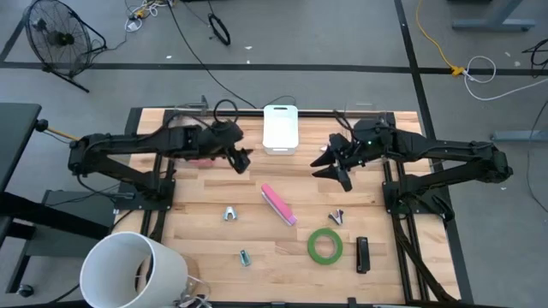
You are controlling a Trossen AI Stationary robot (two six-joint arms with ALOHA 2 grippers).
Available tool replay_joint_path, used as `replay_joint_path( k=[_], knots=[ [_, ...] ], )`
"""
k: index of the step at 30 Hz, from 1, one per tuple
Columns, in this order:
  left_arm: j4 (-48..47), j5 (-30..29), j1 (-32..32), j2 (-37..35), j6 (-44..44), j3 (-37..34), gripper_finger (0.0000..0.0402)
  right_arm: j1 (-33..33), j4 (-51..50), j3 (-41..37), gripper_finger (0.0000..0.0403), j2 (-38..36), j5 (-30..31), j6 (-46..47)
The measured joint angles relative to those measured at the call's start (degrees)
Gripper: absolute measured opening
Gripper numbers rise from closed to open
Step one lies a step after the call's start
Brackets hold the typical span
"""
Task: Pick and place Stapler, Stapler remover, tape
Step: Put the green tape into the left transparent bin
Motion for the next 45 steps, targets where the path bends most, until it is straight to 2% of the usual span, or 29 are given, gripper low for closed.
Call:
replay_joint_path(
  k=[4, 9, 16, 22, 28, 39, 45],
  knots=[
    [4.42, 0.07, -2.78, 0.0, 0.02, 0.0, 0.027, 0.58, -1.97, 0.0, 0.0171, 0.22, -0.01, 0.06],
    [5.67, 0.04, -5.21, 0.09, -0.03, 0.0, 0.027, 1.56, -2.32, 0.0, 0.0177, 0.75, 0.02, 0.49],
    [5.62, -0.05, -6.74, 0.09, 0.02, -0.02, 0.027, 4.37, -6.83, 0.0, 0.023, 2.27, 0.63, -2.31],
    [5.55, -0.09, -6.69, 0.09, 0.03, -0.04, 0.027, 9.0, -10.41, 0.0, 0.0263, 3.97, 6.58, -10.92],
    [5.54, -0.07, -6.69, 0.09, 0.04, -0.04, 0.027, 13.78, -11.78, 0.0, 0.0264, 6.71, 10.83, -15.13],
    [5.08, 0.13, -6.69, 0.09, 2.63, -0.07, 0.027, 21.75, -14.95, 0.0, 0.0263, 15.65, 14.12, -14.21],
    [5.08, 0.13, -6.69, 0.09, 2.97, -0.09, 0.027, 24.34, -14.94, 0.0, 0.0263, 21.81, 13.53, -10.89]
  ],
)
